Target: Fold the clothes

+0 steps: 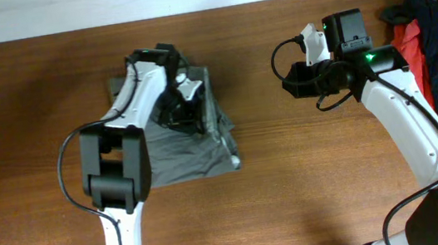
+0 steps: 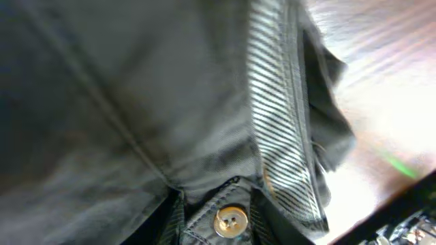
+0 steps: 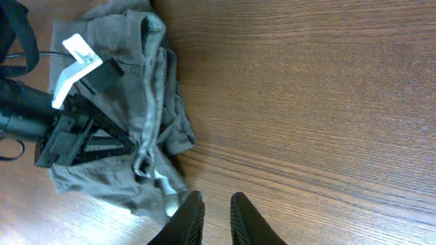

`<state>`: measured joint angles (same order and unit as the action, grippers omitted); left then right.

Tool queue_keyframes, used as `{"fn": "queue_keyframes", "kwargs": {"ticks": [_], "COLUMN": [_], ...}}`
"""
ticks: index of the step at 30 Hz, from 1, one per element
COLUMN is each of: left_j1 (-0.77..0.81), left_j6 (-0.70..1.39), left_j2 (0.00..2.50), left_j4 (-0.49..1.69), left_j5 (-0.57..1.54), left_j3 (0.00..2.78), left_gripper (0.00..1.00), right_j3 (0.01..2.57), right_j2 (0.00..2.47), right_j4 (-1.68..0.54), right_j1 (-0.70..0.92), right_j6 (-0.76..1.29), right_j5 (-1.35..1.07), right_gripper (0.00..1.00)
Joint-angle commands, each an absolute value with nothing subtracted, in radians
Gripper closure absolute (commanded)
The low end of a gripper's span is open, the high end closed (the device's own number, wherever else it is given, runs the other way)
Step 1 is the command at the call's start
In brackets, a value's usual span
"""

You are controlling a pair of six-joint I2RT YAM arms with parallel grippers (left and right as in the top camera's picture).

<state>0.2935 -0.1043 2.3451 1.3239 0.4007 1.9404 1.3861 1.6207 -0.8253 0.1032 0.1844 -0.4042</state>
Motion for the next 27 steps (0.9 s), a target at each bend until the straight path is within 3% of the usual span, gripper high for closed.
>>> {"fn": "queue_keyframes", "kwargs": {"ticks": [1, 6, 11, 17, 20, 23, 27], "left_j1": [0.29, 0.235, 0.179, 0.125, 0.079, 0.041, -0.02], "left_j6": [-0.094, -0.095, -0.306, -0.323, -0.351, -0.406, -0.409], "left_j2": [2.332, 2.296, 2.277, 2.279, 2.279, 2.279, 2.279], "left_j4": [1.35, 1.378, 1.415, 1.441, 1.365, 1.29, 1.225], "left_j5": [0.429, 0.36, 0.17, -0.099, -0.063, -0.023, -0.043], "left_j3": [2.027, 2.126, 2.14, 2.097, 2.069, 2.042, 2.02], "left_gripper": [0.66, 0.6, 0.59, 0.59, 0.59, 0.48, 0.46], "right_j3": [1.384, 1.384, 1.384, 1.384, 1.384, 1.384, 1.384], "right_j2": [1.626, 1.626, 1.626, 1.626, 1.626, 1.626, 1.626], "right_j4": [-0.828, -0.827, -0.827, -0.828, -0.831, -0.833, -0.842], "right_j1": [0.101, 0.101, 0.101, 0.101, 0.101, 0.101, 0.101], "right_j6": [0.195, 0.192, 0.192, 0.192, 0.192, 0.191, 0.191], "right_j5": [-0.39, -0.387, -0.387, -0.388, -0.388, -0.388, -0.388], "right_gripper": [0.8, 0.8, 0.79, 0.76, 0.75, 0.75, 0.75]}}
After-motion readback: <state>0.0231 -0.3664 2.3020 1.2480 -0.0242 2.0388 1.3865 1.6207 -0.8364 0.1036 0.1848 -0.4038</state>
